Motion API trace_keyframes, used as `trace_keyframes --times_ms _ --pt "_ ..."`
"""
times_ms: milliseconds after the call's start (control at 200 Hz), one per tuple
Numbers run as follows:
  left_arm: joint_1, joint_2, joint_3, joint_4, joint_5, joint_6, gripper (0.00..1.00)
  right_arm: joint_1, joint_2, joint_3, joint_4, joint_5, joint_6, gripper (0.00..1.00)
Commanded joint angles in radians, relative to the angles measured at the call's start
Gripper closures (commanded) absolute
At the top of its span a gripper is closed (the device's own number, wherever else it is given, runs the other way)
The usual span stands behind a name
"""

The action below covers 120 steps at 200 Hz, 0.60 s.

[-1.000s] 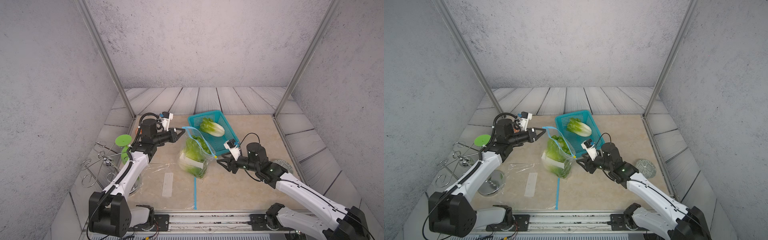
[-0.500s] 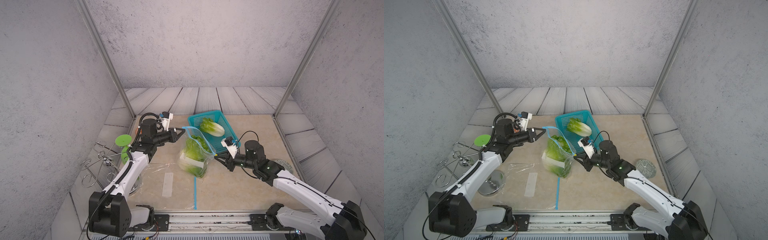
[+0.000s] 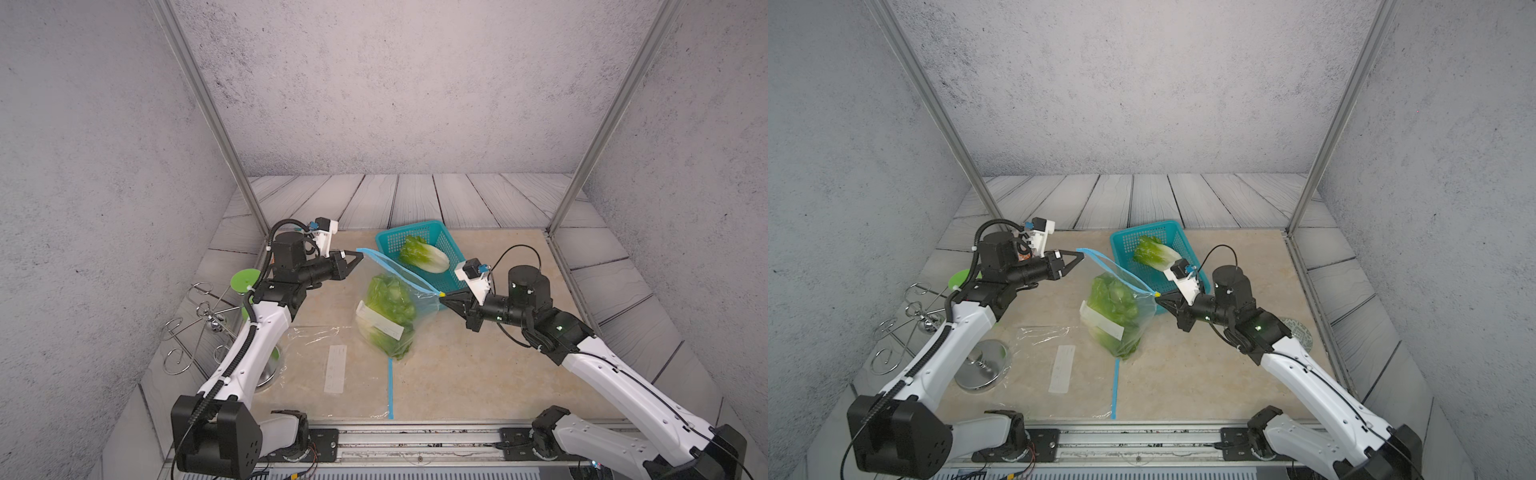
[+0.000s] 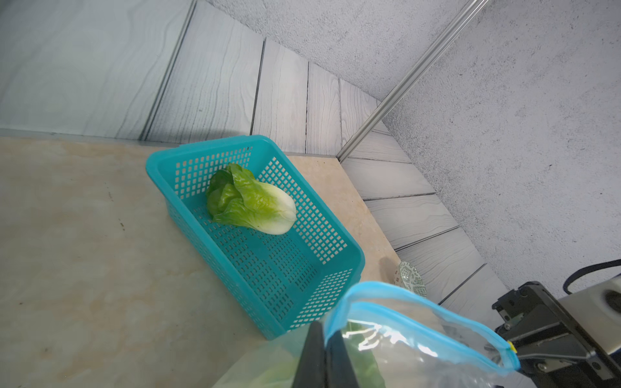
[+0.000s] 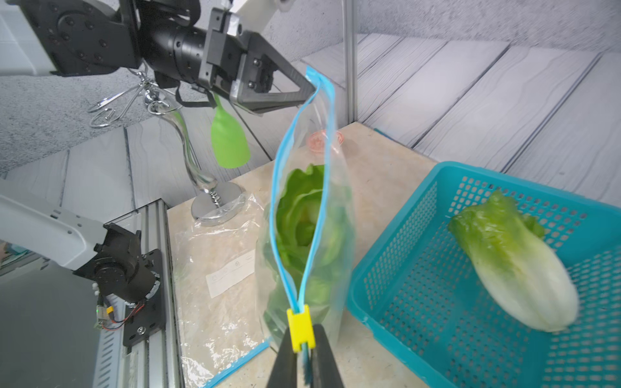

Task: Put the chinese cabbages into a zipper bag and zip it
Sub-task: Adjust the zipper food storage bag at the center of the board.

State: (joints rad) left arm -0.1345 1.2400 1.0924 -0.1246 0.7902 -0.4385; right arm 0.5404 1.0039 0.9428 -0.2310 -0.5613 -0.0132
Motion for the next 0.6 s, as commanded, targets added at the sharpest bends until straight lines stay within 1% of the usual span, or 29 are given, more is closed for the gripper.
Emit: trace_keyframes --times_ms 0,85,165,275,350,420,470,535,596 --pt "0.019 -0.037 0.028 -0.070 -0.017 0.036 1.00 -0.050 -0.025 0.028 -0.107 -0.054 -0.056 1.00" --pt "0.018 -0.046 0.011 -0.046 0.016 0.013 1.00 -0.077 -0.019 0.057 -0.105 -0.078 -0.048 1.00" --pt "0.019 -0.055 -0.016 -0.014 0.037 -0.006 1.00 -0.077 0.002 0.080 -0.109 -0.101 -0.054 1.00" --pt "0.020 -0.068 -0.036 -0.013 0.039 0.012 1.00 -0.078 0.041 0.115 -0.139 -0.106 -0.090 1.00" --pt "0.030 -0.074 0.014 -0.111 0.011 0.081 0.88 -0.079 0.065 0.150 -0.169 -0.106 -0.110 1.00" --pt "0.036 -0.066 0.102 -0.239 -0.035 0.171 0.70 -0.077 0.080 0.175 -0.192 -0.105 -0.128 1.00" --pt "0.036 -0.055 0.160 -0.281 -0.034 0.233 0.62 -0.078 0.092 0.195 -0.209 -0.109 -0.141 1.00" --pt "0.036 -0.041 0.220 -0.290 -0.043 0.239 0.55 -0.078 0.111 0.235 -0.239 -0.118 -0.156 1.00" --pt "0.027 -0.025 0.259 -0.255 0.003 0.226 0.49 -0.078 0.134 0.269 -0.260 -0.131 -0.165 1.00"
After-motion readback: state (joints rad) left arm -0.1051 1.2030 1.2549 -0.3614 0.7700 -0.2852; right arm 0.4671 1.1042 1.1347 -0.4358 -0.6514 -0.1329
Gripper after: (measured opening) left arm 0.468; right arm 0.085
